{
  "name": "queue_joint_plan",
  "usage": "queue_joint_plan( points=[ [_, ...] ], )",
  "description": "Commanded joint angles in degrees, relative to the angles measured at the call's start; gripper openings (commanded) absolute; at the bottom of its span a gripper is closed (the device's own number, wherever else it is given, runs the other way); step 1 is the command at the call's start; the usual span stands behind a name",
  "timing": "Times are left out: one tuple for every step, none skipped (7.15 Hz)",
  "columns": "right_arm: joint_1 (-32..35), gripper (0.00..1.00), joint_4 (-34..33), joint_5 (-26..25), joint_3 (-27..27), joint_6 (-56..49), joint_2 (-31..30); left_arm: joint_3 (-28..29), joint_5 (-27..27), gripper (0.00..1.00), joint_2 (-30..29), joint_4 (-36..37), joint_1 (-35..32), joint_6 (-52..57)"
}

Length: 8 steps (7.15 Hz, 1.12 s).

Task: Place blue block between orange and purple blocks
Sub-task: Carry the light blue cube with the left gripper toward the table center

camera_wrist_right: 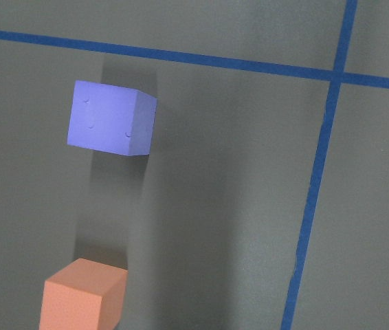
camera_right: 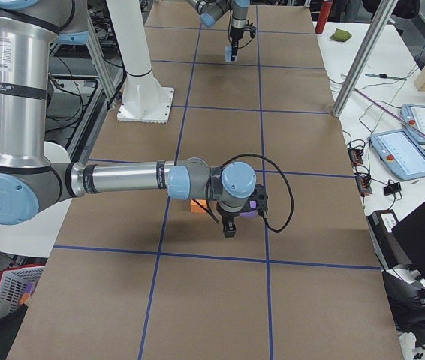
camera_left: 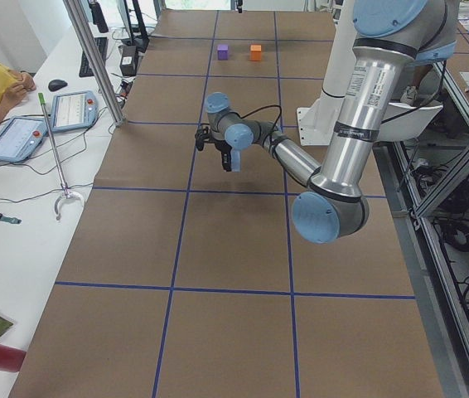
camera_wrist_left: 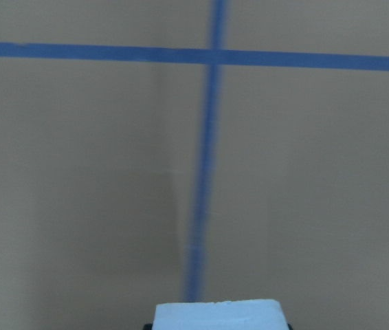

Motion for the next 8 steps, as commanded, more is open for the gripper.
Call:
queue_joint_plan(
  points=[
    [-0.26,1.0,-0.04,0.17,0.8,0.42,-0.01,5.34,6.23,0.0,-12.16,2.28,7.29,-5.45],
    [-0.44,1.0,-0.05,0.26,0.89,0.42,-0.01,14.69,6.97,0.0,-25.27,8.56,8.45,-5.89],
    [-0.53,1.0,-0.13,1.57,0.8,0.42,-0.19,27.66,8.37,0.0,-36.11,8.71,10.38,-8.24],
    [-0.88,1.0,-0.05,2.1,0.71,0.42,-0.27,32.66,11.43,0.0,-39.87,5.67,11.97,-11.14],
    [-1.32,1.0,-0.05,2.11,0.54,0.42,-0.27,36.97,12.15,0.0,-42.0,1.03,13.9,-12.91],
    [-1.67,1.0,-0.13,2.19,0.62,0.51,-0.27,44.59,17.38,0.0,-48.11,-2.5,16.7,-16.75],
    [-1.85,1.0,-0.05,2.89,0.8,1.73,-0.27,51.1,20.48,0.0,-53.3,-4.54,18.21,-17.05],
    [-2.11,1.0,-0.05,3.85,0.8,2.0,-0.45,51.78,20.68,0.0,-54.83,-4.47,19.01,-17.66]
  ],
)
